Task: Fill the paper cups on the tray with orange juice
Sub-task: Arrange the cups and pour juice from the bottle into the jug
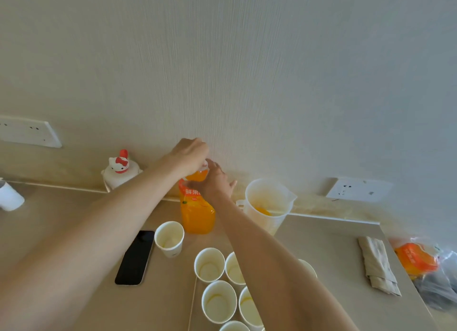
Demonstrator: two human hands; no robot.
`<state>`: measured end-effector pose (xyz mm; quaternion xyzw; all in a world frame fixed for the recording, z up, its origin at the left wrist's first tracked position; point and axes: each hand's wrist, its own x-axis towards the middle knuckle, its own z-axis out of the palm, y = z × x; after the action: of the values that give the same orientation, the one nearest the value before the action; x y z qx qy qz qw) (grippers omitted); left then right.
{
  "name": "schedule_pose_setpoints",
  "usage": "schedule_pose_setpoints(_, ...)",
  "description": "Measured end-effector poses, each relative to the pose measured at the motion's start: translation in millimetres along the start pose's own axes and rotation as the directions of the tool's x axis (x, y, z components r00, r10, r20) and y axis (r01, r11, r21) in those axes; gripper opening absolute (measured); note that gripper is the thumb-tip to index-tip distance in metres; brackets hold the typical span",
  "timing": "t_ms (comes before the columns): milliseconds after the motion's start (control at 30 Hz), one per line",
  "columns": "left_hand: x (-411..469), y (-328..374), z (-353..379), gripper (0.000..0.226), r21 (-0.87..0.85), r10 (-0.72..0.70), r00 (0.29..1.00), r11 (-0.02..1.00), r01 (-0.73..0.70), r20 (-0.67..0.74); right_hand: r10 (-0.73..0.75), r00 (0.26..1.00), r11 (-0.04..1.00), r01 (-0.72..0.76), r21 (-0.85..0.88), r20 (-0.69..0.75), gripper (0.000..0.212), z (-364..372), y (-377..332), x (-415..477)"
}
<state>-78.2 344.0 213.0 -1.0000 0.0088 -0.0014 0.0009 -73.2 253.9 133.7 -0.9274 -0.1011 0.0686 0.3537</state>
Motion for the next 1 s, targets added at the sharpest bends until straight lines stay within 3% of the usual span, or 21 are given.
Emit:
schedule_pose_setpoints(133, -3.7, 11.1, -0.5, 0.019, 0.086, -0.061, 0.997, 0.994, 0.064, -0.039, 0.022, 1.000, 1.000, -0.022, -0.014, -0.005, 0.094, 1.4, -2.1, 1.5)
schedule_pose_setpoints(333, 3.2, 18.8, 8.3, 0.031, 0.409, -0.133, 0.991, 0.905, 0.114, 0.017, 0.020, 1.000, 1.000, -0.020, 0.018, -0.017, 0.082, 3.0, -0.3, 0.2)
schedule_pose_setpoints(400, 3.9, 16.8, 1.9, 0.032, 0.365, -0.140, 0.989, 0.924, 0.114, 0.044, 0.022, 1.000, 1.000, -0.022, 0.016, -0.003, 0.086, 0.1, -1.7, -1.9)
schedule_pose_setpoints(533, -1.8, 1.9, -11.9, 0.020, 0.168, 0.073, 0.994, 0.982, -0.085, 0.080, 0.014, 1.000, 1.000, -0.014, 0.002, 0.004, 0.097, -3.9, -4.2, -3.6)
schedule_pose_setpoints(600, -4.2, -6.1, -13.3, 0.009, 0.113, 0.112, 0.988, 0.986, -0.125, 0.109, 0.027, 0.999, 0.999, -0.026, -0.025, 0.021, 0.098, -2.9, -5.3, -2.5)
schedule_pose_setpoints(800, -6.0, -2.7, -7.5, 0.019, 0.017, 0.037, 0.996, 0.999, -0.039, 0.085, 0.043, 0.999, 0.998, -0.043, -0.046, 0.005, 0.096, -4.0, -6.4, -0.8)
schedule_pose_setpoints(1000, 0.3, 13.4, 13.1, 0.020, -0.066, -0.166, 0.986, 0.984, 0.166, 0.003, 0.051, 0.999, 0.997, -0.051, -0.054, 0.000, 0.081, 2.2, -5.1, 3.3)
